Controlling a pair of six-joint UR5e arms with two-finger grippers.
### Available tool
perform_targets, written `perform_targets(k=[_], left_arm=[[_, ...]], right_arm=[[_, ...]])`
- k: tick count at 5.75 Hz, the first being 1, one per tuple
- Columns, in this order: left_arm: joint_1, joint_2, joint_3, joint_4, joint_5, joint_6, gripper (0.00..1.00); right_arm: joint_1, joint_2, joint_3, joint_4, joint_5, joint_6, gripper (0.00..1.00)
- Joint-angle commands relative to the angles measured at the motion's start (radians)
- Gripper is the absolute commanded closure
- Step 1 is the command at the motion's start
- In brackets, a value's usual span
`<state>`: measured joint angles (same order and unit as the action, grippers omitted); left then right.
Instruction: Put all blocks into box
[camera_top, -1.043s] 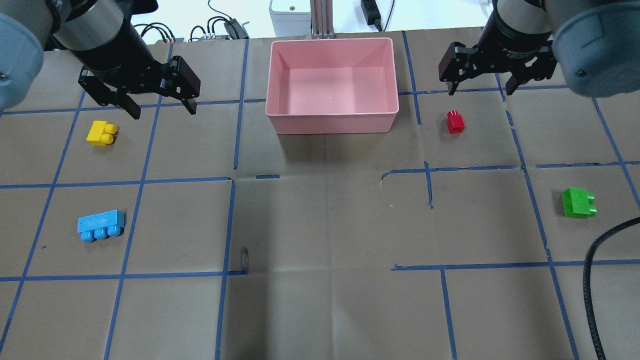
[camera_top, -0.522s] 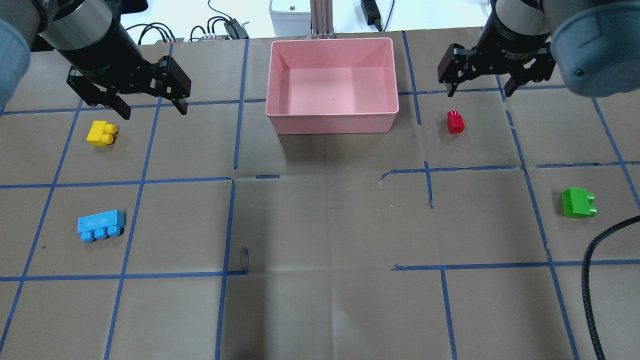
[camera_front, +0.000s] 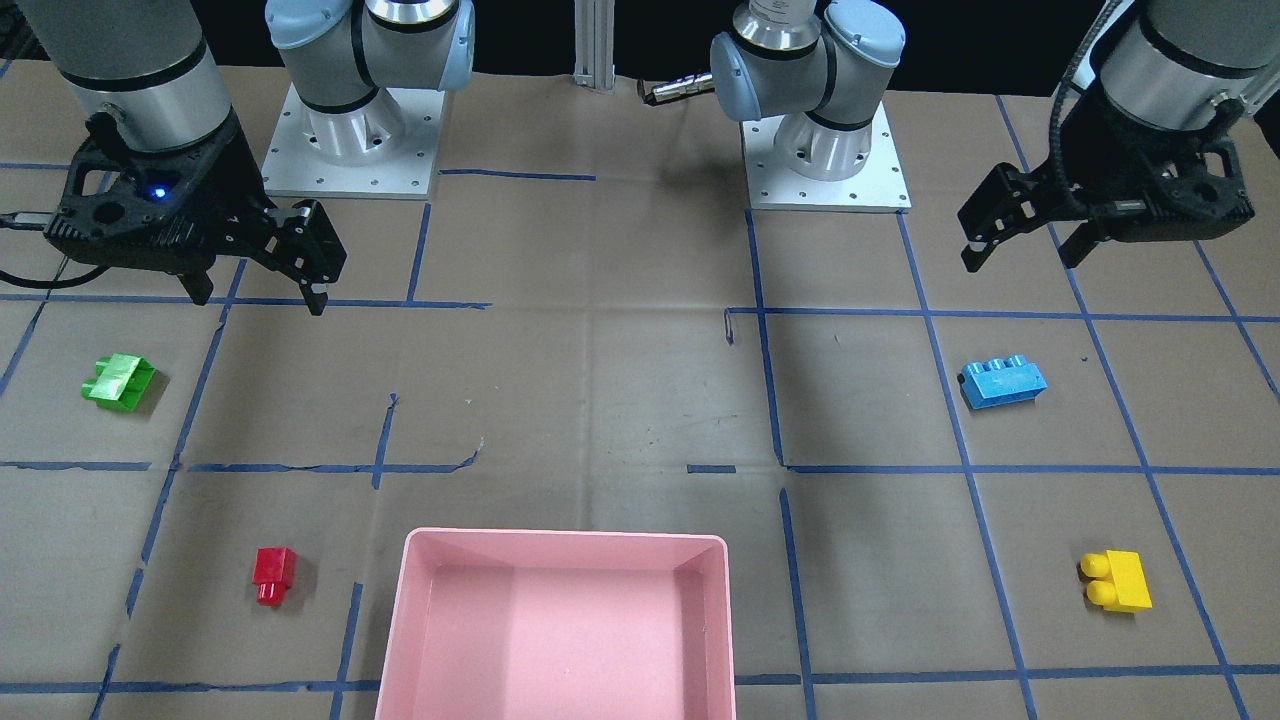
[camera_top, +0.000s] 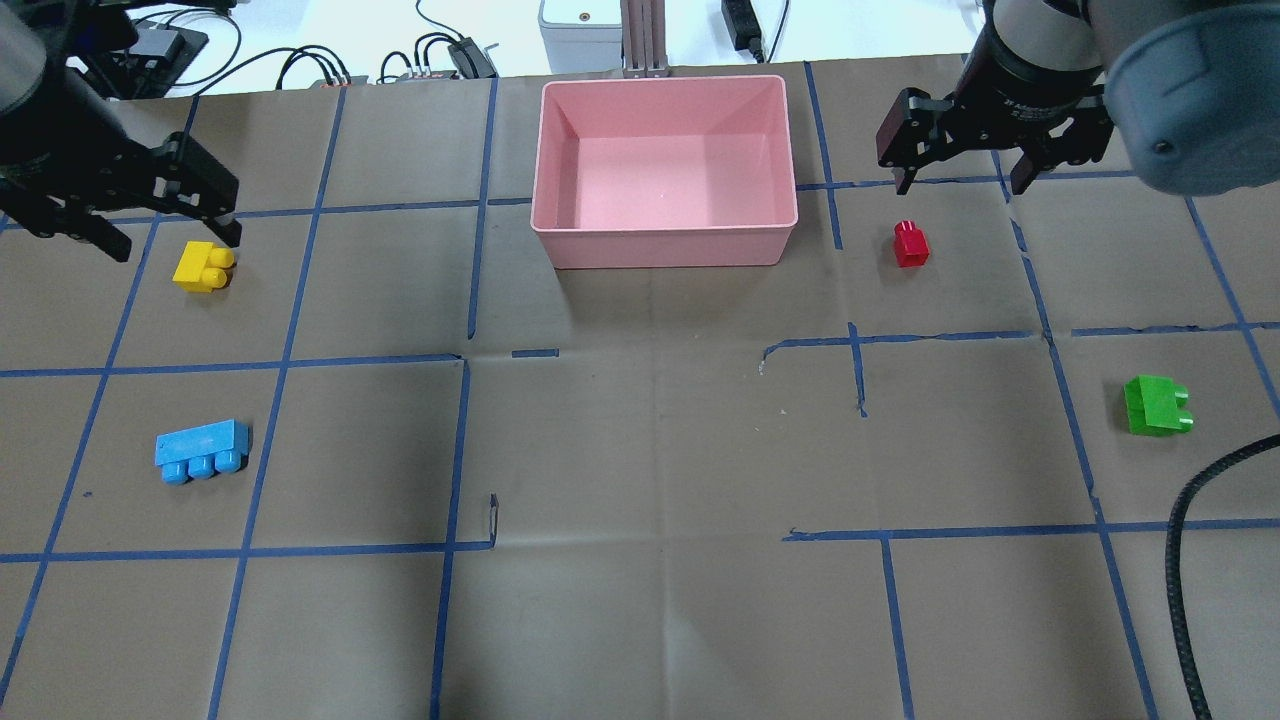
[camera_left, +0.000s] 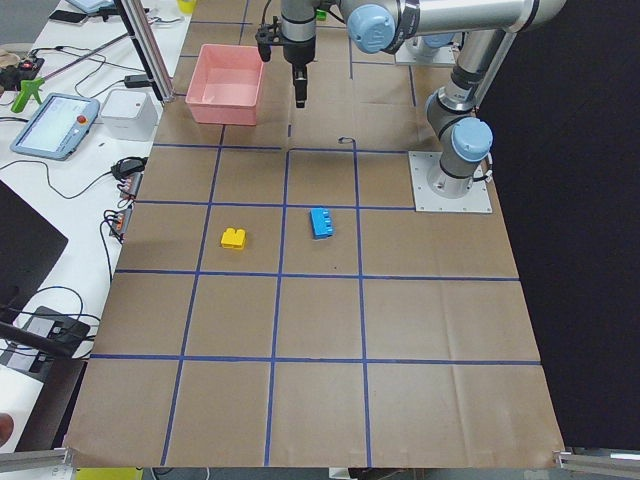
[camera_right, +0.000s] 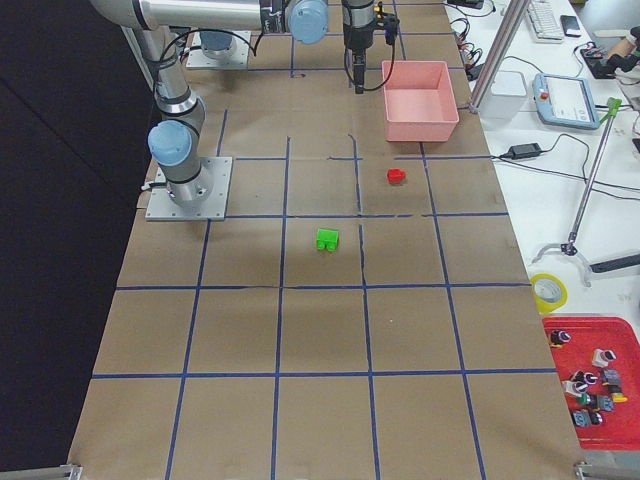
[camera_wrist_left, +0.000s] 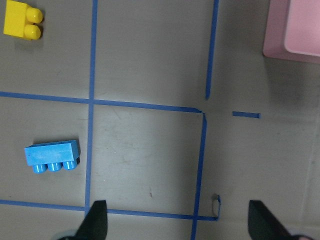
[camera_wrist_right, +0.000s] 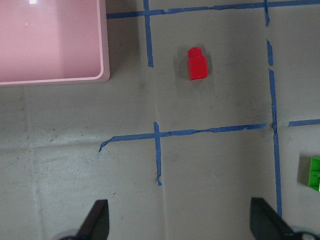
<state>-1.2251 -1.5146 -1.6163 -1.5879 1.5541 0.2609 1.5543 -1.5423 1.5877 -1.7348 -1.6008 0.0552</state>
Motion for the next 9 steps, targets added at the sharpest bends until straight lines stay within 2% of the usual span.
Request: perform_targets(k=[1, 3, 4, 6, 8, 9], left_arm=[[0.224, 0.046, -0.126, 0.015, -0.003, 0.194, 0.01], [0.356, 0.03, -0.25, 0.148, -0.003, 0.37, 0.02], [0.357, 0.027, -0.285, 0.192, -0.002, 0.43, 0.02], [0.354, -0.001, -0.284, 0.198, -0.005, 0.811, 0.02], [0.348, -0.002, -0.283, 0.2, -0.014, 1.309, 0.02], [0.332, -0.001, -0.284, 0.2, -0.014, 1.536, 0.02]], right_arm=[[0.001, 0.004, 0.0, 0.0, 0.001, 0.0, 0.0], [0.0, 0.008, 0.002, 0.004, -0.001, 0.0, 0.0], [0.0, 0.008, 0.024, 0.011, -0.001, 0.0, 0.0], [0.0, 0.002, 0.064, 0.008, 0.001, -0.012, 0.0], [-0.002, -0.007, 0.061, 0.006, 0.025, -0.023, 0.0], [-0.017, -0.009, 0.061, 0.006, 0.027, -0.135, 0.0]])
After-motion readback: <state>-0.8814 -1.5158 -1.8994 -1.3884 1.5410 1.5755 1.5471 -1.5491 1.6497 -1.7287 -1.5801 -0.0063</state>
